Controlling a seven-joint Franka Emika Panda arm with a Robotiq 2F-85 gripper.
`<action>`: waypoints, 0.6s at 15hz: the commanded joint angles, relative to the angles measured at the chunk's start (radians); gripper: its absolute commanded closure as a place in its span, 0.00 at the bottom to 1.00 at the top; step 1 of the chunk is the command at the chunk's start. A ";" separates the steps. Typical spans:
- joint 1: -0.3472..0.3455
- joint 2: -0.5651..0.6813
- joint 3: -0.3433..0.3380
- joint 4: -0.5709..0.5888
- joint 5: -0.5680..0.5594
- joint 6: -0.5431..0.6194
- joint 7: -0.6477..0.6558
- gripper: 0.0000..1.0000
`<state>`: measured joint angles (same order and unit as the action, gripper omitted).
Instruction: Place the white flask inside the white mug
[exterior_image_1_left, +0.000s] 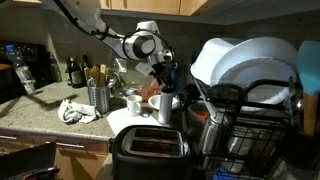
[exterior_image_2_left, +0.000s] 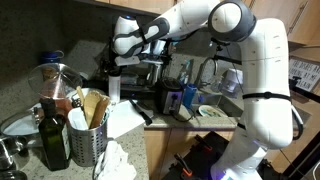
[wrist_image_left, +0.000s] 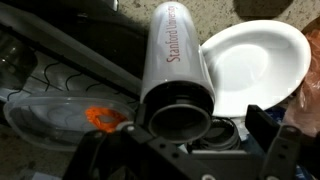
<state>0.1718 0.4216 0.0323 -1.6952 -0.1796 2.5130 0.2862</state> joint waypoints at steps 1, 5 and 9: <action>0.028 0.025 -0.025 0.039 -0.005 -0.017 0.030 0.00; 0.046 0.033 -0.051 0.048 -0.032 -0.027 0.039 0.00; 0.055 0.036 -0.069 0.052 -0.046 -0.033 0.040 0.00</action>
<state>0.2054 0.4470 -0.0122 -1.6737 -0.1968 2.5125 0.2863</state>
